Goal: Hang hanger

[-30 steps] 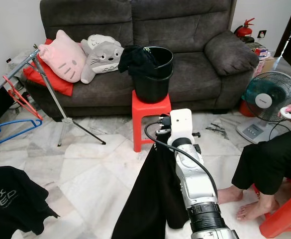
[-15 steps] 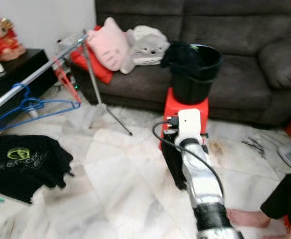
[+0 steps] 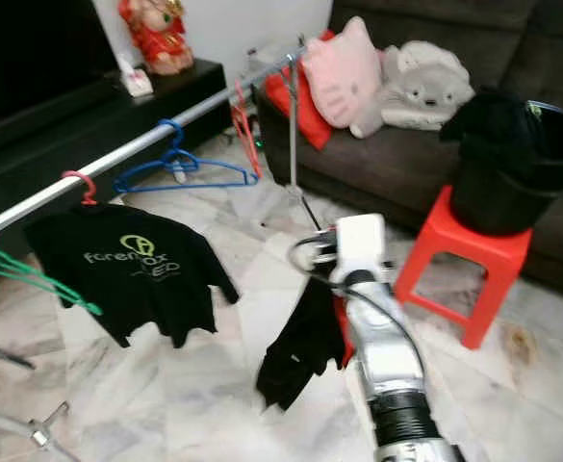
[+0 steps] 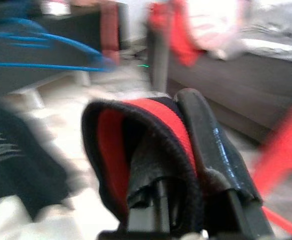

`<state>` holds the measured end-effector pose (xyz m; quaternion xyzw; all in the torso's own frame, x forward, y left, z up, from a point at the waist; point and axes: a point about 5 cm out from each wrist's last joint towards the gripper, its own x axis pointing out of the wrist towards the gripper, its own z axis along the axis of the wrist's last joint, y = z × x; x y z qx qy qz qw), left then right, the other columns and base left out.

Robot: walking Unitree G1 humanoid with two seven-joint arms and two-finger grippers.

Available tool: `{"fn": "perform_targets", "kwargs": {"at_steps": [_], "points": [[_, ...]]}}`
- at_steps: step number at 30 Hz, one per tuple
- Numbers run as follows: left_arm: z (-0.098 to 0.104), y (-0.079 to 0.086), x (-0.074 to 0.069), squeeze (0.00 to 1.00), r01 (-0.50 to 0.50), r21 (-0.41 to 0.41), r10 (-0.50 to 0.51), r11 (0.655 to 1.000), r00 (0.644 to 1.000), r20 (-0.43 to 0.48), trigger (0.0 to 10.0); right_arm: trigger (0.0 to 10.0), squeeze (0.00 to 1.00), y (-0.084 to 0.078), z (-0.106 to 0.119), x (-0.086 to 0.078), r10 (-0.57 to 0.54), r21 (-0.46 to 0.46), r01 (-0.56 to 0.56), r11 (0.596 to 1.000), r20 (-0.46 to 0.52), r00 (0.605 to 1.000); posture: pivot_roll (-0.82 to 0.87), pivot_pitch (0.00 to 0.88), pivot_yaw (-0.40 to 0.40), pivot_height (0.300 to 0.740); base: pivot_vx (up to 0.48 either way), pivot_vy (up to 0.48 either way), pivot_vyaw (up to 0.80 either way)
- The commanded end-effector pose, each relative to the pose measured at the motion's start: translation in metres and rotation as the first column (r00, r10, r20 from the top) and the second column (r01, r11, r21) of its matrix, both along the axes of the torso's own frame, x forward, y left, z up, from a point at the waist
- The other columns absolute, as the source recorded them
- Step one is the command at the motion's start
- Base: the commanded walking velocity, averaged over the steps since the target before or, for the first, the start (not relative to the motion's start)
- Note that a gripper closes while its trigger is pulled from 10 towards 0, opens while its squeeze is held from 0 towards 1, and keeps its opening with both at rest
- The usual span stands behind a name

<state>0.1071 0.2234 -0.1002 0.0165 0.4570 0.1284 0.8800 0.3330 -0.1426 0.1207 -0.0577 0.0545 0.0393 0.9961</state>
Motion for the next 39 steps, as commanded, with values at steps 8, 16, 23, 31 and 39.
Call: {"fn": "perform_targets", "kwargs": {"at_steps": [8,16,23,31,39], "points": [[-0.002,-0.001,-0.007,0.0,-0.018,0.001,0.018,1.0,1.0,-0.02,10.0,10.0,0.0,-0.007,0.01,0.004,0.003,-0.009,-0.003,1.0,0.039,0.999,-0.05,0.0,0.058,0.74,0.0,0.0,0.8],[-0.003,-0.003,-0.008,0.0,-0.018,0.005,0.018,1.0,0.999,-0.036,10.0,10.0,0.0,-0.011,0.007,0.002,0.003,-0.013,-0.003,1.0,0.03,1.0,-0.06,0.0,0.055,0.74,0.0,0.0,0.8],[-0.002,-0.003,-0.004,0.0,-0.016,0.01,0.016,1.0,0.999,-0.031,10.0,10.0,0.0,-0.021,-0.013,-0.007,0.011,-0.011,-0.012,1.0,-0.005,1.0,-0.07,0.0,0.049,0.74,0.0,0.0,0.8],[-0.002,-0.001,-0.006,0.0,-0.011,0.015,0.011,1.0,0.999,-0.034,10.0,10.0,0.0,-0.022,-0.026,-0.015,0.015,0.015,-0.014,1.0,-0.037,0.999,-0.07,0.0,0.06,0.74,0.0,0.0,0.77],[-0.002,0.0,-0.007,0.0,-0.004,0.021,0.005,1.0,0.999,-0.039,10.0,10.0,0.0,-0.016,-0.024,-0.016,0.042,0.045,-0.042,0.998,-0.006,0.999,-0.07,0.0,0.062,0.74,0.0,0.0,0.0]]}}
